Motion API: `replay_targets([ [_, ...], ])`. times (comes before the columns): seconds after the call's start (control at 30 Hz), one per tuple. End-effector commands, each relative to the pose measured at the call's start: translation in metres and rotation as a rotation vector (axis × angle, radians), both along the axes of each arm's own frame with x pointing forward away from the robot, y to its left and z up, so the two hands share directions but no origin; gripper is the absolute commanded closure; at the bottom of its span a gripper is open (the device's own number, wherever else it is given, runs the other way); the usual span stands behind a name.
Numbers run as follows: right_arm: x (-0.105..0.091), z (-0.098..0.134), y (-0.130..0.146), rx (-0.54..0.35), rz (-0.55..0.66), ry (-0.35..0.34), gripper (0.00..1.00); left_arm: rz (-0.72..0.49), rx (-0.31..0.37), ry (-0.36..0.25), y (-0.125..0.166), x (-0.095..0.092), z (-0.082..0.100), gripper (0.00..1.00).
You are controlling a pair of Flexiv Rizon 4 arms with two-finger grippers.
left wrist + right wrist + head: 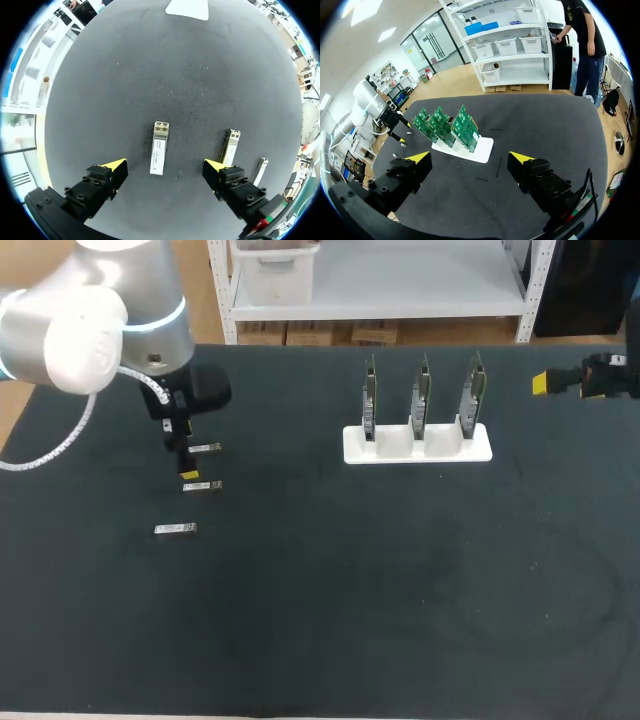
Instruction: Pick up the optical module with the left hand, and insert it into the network port with the right hand.
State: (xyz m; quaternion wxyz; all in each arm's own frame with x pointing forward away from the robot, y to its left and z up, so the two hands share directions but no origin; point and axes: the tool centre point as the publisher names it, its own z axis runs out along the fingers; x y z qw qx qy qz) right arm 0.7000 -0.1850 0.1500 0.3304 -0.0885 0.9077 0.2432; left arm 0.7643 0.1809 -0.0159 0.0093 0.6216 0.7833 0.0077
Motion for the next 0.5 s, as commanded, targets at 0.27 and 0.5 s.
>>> replay_targets([
  [0.27, 0.0, 0.0, 0.0, 0.0, 0.0, 0.0, 0.0, 0.008, -0.001, 0.007, 0.0011, 0.002, -0.0006, 1.0],
  [0.5, 0.0, 0.0, 0.0, 0.0, 0.0, 0.0, 0.0, 0.006, -0.007, 0.009, 0.0016, 0.0022, 0.0004, 1.0],
])
